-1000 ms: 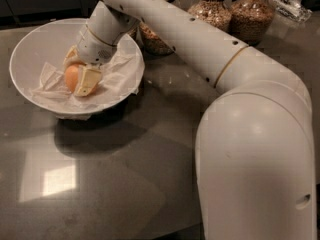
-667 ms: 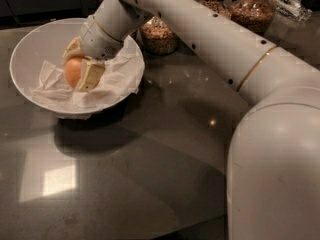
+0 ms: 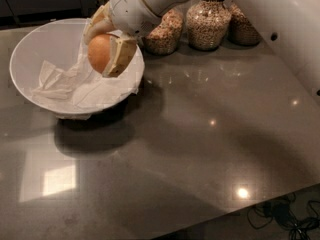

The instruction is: Pick orange from white bowl

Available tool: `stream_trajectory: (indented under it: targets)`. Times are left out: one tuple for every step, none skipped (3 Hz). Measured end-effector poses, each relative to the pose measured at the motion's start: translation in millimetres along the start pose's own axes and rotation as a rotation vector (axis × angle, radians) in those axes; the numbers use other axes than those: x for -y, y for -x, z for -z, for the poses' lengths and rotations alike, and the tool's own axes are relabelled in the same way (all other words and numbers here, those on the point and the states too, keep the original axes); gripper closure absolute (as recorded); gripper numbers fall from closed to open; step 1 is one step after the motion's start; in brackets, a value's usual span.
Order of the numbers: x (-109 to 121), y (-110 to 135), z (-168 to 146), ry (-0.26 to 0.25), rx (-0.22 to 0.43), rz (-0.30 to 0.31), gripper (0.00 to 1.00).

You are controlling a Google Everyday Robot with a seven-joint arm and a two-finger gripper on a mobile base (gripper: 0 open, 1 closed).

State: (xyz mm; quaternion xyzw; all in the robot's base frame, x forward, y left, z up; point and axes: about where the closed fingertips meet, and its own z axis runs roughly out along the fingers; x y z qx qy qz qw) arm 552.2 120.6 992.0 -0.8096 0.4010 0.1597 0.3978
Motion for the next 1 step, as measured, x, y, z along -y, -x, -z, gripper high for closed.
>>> stream_trajectory:
  targets:
    - [0.0, 0.0, 0.0, 0.0, 0.0, 0.0, 1.0]
